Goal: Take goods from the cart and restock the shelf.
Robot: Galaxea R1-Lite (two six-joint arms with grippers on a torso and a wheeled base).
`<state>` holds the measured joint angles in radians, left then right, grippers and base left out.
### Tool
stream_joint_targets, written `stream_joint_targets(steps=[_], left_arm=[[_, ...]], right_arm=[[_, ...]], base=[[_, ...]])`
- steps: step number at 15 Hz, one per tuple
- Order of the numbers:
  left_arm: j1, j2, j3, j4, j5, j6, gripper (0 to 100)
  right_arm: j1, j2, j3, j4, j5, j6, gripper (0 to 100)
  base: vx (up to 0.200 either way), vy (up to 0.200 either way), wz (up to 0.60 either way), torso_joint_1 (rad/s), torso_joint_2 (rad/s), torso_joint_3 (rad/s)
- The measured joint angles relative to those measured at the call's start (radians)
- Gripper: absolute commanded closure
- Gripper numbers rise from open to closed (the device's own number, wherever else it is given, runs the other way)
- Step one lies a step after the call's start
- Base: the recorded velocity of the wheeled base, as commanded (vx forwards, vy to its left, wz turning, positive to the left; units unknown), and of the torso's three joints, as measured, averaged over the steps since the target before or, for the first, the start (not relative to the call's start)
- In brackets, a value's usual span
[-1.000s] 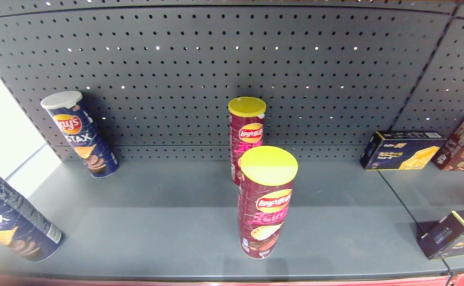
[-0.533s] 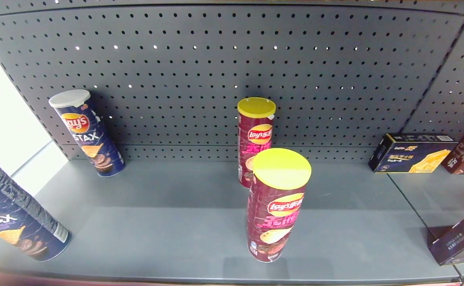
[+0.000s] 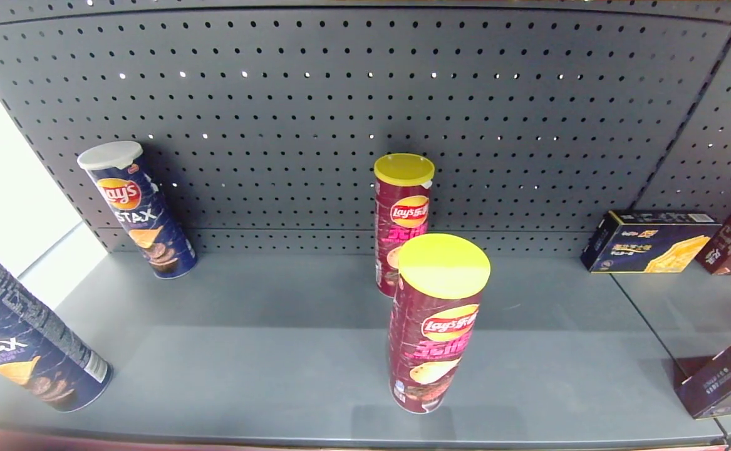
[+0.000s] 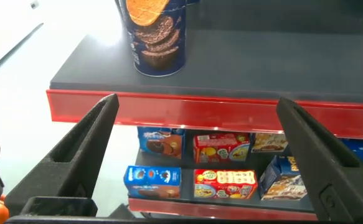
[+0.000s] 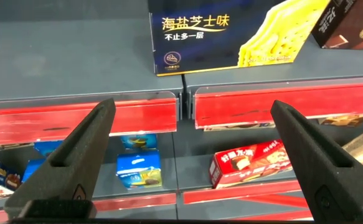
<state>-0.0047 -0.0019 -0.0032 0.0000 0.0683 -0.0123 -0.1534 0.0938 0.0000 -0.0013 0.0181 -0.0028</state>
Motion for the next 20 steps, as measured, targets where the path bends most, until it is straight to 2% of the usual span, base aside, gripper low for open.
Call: stream_joint_targets(steps=[2,12,14,16,20], left_arm=[[0.000,0.000,0.000,0.000,-0.001,0.000,0],[0.000,0.000,0.000,0.000,0.000,0.000,0],[0.000,0.000,0.000,0.000,-0.002,0.002,0],[0.000,0.000,0.000,0.000,-0.004,0.003,0],[0.000,0.001,0.000,0.000,-0.001,0.001,0]], right_arm=[[0.000,0.000,-0.001,0.000,0.000,0.000,0],[0.003,0.001,-0.001,0.001,0.002,0.000,0],[0.041,0.009,-0.004,0.000,0.009,-0.045,0],[0.054,0.068,-0.087,-0.005,0.025,-0.074,0],[0.129,0.326,-0.383,-0.030,0.138,-0.104,0]], base=[[0.000,0.000,-0.30,0.001,0.00,0.001],[0.000,0.000,0.00,0.000,0.00,0.000],[0.000,0.000,0.00,0.000,0.00,0.000],[0.000,0.000,0.00,0.000,0.00,0.000],[0.000,0.000,0.00,0.000,0.00,0.000]])
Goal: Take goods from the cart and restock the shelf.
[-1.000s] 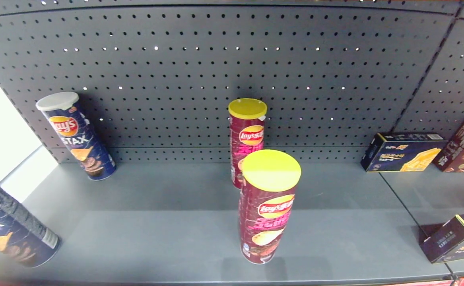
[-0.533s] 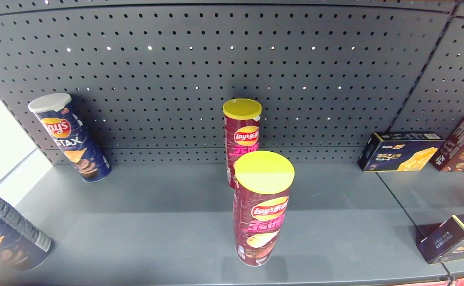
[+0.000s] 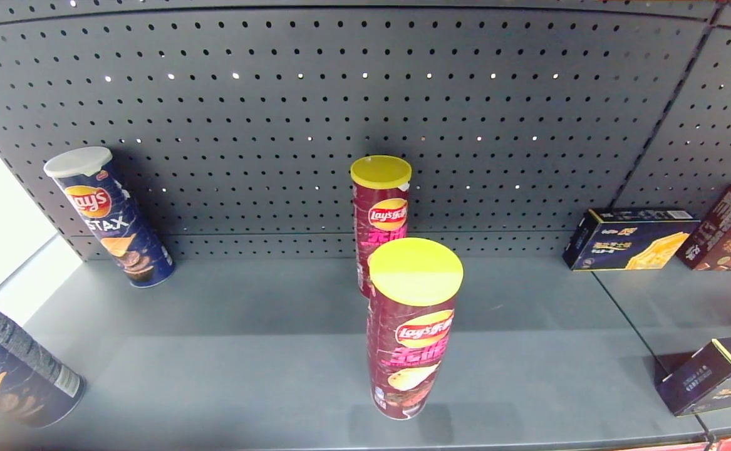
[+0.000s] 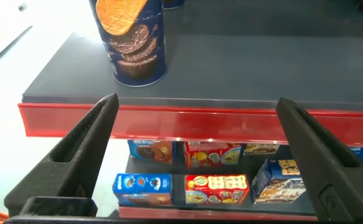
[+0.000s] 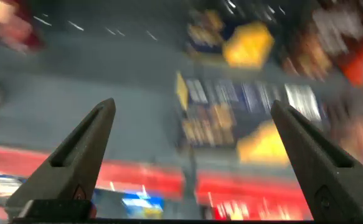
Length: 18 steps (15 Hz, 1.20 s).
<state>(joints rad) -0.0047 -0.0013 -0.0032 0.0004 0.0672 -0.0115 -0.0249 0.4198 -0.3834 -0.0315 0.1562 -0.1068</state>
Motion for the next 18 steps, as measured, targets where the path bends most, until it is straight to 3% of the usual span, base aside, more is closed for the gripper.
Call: stream_joint_targets(steps=[2,5,10,18], left_arm=[[0.000,0.000,0.000,0.000,0.000,0.000,0],[0.001,0.000,0.000,0.000,0.000,0.000,0],[0.000,0.000,0.000,0.000,0.000,0.000,0],[0.000,0.000,0.000,0.000,0.000,0.000,0]], right_arm=[[0.076,0.149,-0.121,-0.004,0.031,-0.006,0],[0.251,0.350,-0.200,-0.027,0.047,-0.055,0],[0.421,0.576,-0.154,-0.187,0.041,-0.094,0],[0.634,0.842,-0.187,-0.289,-0.035,-0.096,0]], base=[[0.000,0.000,0.00,0.000,0.00,0.000],[0.000,0.000,0.00,0.000,0.00,0.000],[0.000,0.000,0.00,0.000,0.00,0.000],[0.000,0.000,0.00,0.000,0.00,0.000]])
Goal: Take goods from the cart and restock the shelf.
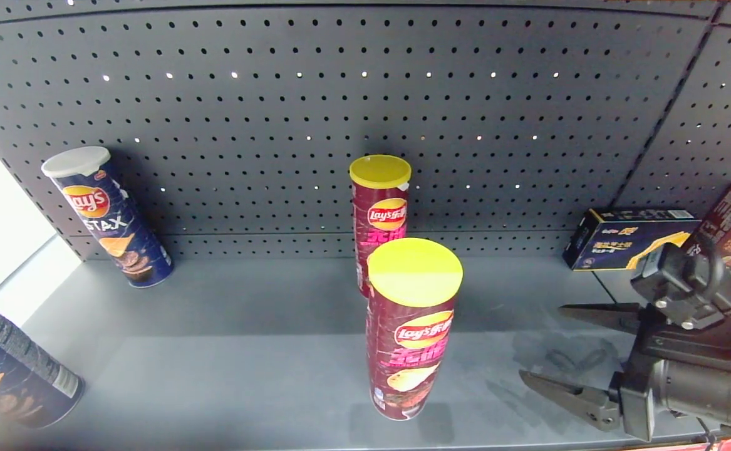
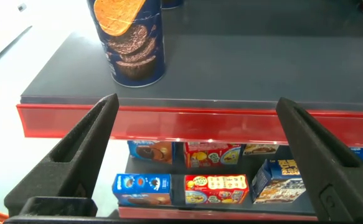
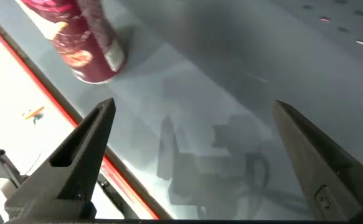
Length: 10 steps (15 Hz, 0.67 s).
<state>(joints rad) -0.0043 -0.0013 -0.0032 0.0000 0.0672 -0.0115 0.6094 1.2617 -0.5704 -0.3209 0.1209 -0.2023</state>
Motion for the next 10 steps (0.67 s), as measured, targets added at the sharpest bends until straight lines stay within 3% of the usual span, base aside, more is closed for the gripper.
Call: stream_joint_targets(steps=[10], left_arm=[[0.000,0.000,0.000,0.000,0.000,-0.001,0]], right_arm=[[0.086,0.189,-0.128,-0.007,-0.034,0.000,0]], base=[[0.000,0.000,0.00,0.000,0.00,0.000]])
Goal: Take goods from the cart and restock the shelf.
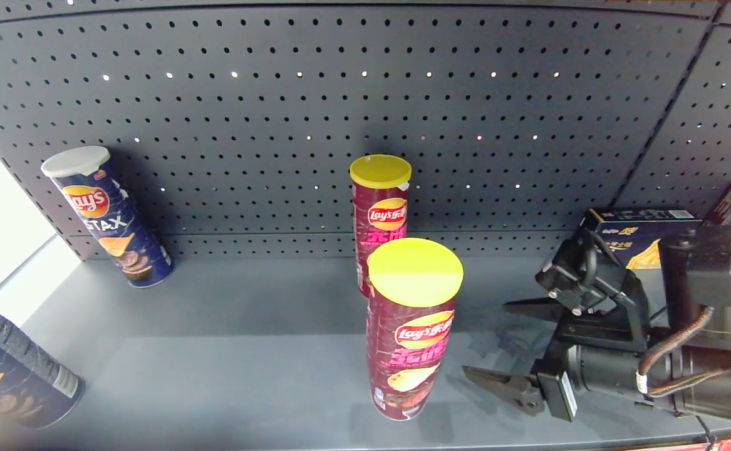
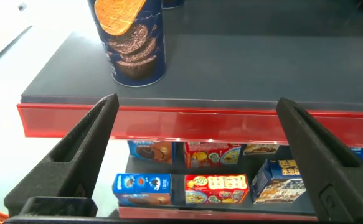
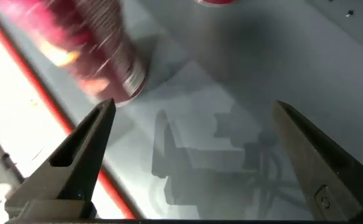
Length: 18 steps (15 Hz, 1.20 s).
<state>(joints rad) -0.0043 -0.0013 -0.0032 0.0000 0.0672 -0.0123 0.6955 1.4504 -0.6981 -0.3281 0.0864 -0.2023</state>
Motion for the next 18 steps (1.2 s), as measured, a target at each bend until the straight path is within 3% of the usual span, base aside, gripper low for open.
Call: stream_joint_targets(steps=[4,18], left_arm=[[0.000,0.000,0.000,0.000,0.000,0.000,0],[0.000,0.000,0.000,0.000,0.000,0.000,0]], right_arm=[[0.001,0.072,-0.056,-0.015,-0.007,0.000,0],[0.049,0.135,-0.065,-0.041,-0.009,-0.001,0]], base=[[0.000,0.000,0.00,0.000,0.00,0.000],[0.000,0.000,0.00,0.000,0.00,0.000]])
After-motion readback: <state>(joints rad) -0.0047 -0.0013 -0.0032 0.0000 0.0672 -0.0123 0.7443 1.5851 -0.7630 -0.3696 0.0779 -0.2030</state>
